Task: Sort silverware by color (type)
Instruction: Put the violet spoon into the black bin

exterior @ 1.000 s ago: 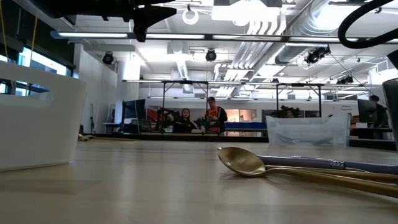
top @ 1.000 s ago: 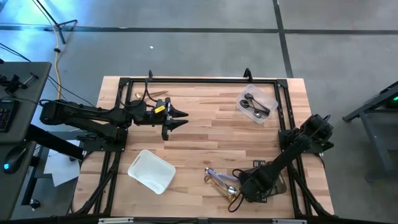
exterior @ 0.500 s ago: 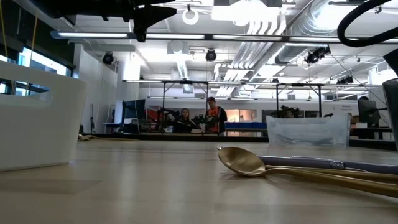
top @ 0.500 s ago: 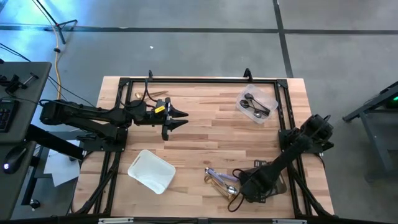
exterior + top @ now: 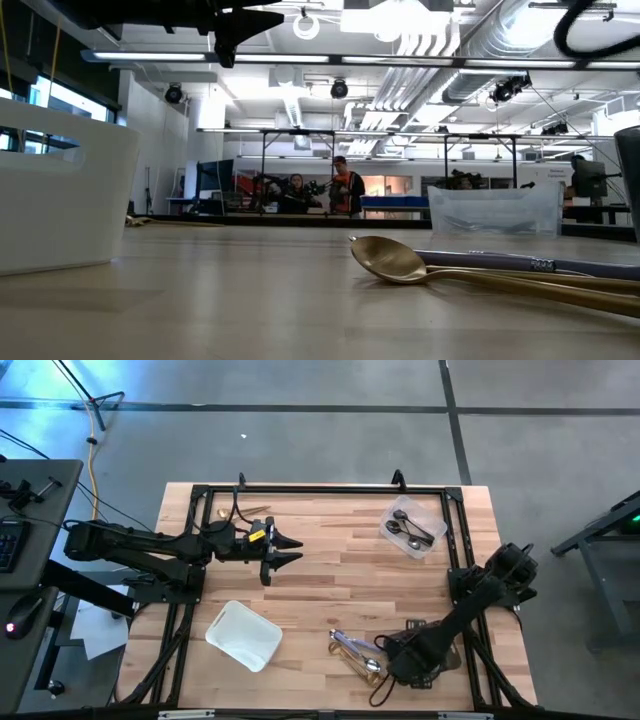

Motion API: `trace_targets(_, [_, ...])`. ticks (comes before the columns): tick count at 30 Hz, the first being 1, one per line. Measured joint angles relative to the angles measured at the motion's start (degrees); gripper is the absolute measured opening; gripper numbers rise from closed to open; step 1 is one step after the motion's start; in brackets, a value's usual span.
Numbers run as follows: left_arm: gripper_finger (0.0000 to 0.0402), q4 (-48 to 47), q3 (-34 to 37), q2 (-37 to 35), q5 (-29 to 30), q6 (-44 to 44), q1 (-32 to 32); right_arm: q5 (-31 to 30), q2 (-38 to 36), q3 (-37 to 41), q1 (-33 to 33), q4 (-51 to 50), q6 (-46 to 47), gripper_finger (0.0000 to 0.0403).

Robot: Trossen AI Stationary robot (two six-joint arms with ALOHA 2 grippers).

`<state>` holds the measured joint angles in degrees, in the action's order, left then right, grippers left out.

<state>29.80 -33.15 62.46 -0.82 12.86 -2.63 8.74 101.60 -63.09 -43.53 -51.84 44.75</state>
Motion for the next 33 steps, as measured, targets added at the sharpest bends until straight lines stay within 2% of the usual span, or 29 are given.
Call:
trace_targets(4, [0.0138, 0.0, 0.0, 0.0, 0.0, 0.0, 0.0, -2.0, -4.2, -2.2, -1.3, -2.9, -1.2, 0.0181])
trace_targets(15, [0.0138, -0.1, 0.0, 0.0, 0.0, 0.0, 0.0, -9.8, -22.9, -4.4, -3.7, -15.8, 2.8, 0.0181])
trace_targets(19, [0.0138, -0.1, 0.0, 0.0, 0.0, 0.0, 0.0, -17.0, -27.4, -4.4, -2.8, -18.2, 3.5, 0.0181])
trace_targets(21, [0.0138, -0.1, 0.0, 0.0, 0.0, 0.0, 0.0, -22.7, -28.4, -4.4, -1.7, -17.8, 3.5, 0.0181])
trace_targets(26, [0.0138, 0.0, 0.0, 0.0, 0.0, 0.0, 0.0, -35.8, -28.4, -4.2, 5.2, -15.0, 2.8, 0.0181])
trace_targets(28, [0.0138, 0.0, 0.0, 0.0, 0.1, 0.0, 0.0, -38.9, -28.5, -3.2, 9.7, -11.4, 2.8, 0.0181])
trace_targets(31, [0.0138, 0.0, 0.0, 0.0, 0.3, 0.0, 0.0, -39.5, -29.2, -0.8, 16.7, -2.1, -1.7, 0.0181])
trace_targets(33, [0.0138, 0.0, 0.0, 0.0, 0.5, -0.2, 0.0, -37.2, -30.0, 1.8, 21.0, 7.8, -7.8, 0.0181])
